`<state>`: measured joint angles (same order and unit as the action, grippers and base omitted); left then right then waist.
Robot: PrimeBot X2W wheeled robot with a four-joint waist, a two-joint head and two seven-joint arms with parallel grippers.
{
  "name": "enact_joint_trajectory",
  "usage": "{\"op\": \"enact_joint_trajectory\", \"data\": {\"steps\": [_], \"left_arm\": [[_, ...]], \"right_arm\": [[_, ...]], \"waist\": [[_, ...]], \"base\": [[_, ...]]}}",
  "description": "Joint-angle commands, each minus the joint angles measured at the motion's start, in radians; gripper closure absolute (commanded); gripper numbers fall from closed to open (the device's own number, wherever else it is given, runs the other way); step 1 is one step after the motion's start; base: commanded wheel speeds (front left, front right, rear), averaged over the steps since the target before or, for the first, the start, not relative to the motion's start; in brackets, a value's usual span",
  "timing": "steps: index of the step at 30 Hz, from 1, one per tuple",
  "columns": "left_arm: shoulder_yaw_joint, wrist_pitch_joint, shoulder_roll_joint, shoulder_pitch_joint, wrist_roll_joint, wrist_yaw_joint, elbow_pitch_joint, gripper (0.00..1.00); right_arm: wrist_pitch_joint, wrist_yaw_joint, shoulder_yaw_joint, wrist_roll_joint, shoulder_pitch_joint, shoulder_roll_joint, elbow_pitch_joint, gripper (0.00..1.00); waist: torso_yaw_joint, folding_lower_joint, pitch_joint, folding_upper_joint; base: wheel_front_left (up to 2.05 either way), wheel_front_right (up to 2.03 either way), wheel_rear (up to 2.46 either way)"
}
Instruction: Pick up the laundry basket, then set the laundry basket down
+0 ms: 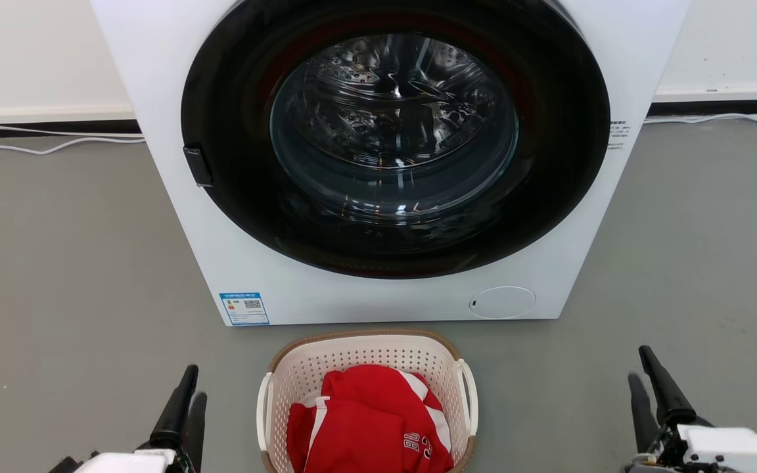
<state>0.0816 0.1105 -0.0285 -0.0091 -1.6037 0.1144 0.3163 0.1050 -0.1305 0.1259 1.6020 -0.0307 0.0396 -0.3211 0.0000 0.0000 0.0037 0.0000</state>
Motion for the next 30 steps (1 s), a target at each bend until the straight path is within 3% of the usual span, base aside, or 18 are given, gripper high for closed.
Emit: {"op": "enact_joint_trajectory", "data": {"steps": [1,5,10,30], "left_arm": [[-0.003,-0.007,-0.004,-0.027,-0.001,0.001,-0.024,0.00],[-0.010,-0.019,-0.005,-0.031,-0.003,0.001,-0.030,0.00],[-0.020,-0.037,-0.006,-0.034,0.004,0.002,-0.042,0.00],[-0.045,-0.093,-0.008,-0.046,0.151,0.004,-0.090,0.00]], "right_arm": [[-0.005,0.000,-0.004,-0.001,-0.022,0.004,0.024,0.00],[-0.016,0.000,-0.015,-0.003,-0.026,0.004,0.035,0.00],[-0.031,0.000,-0.040,-0.010,-0.030,0.007,0.050,0.00],[-0.092,0.000,-0.097,-0.110,-0.055,0.017,0.095,0.00]], "waist": [[0.000,0.0001,0.001,0.0000],[0.000,0.0022,-0.001,0.0000],[0.000,0.0001,0.001,0.0000],[-0.002,0.0000,0.008,0.0000]], "base": [[0.00,0.00,0.00],[0.00,0.00,0.00],[0.00,0.00,0.00],[0.00,0.00,0.00]]}}
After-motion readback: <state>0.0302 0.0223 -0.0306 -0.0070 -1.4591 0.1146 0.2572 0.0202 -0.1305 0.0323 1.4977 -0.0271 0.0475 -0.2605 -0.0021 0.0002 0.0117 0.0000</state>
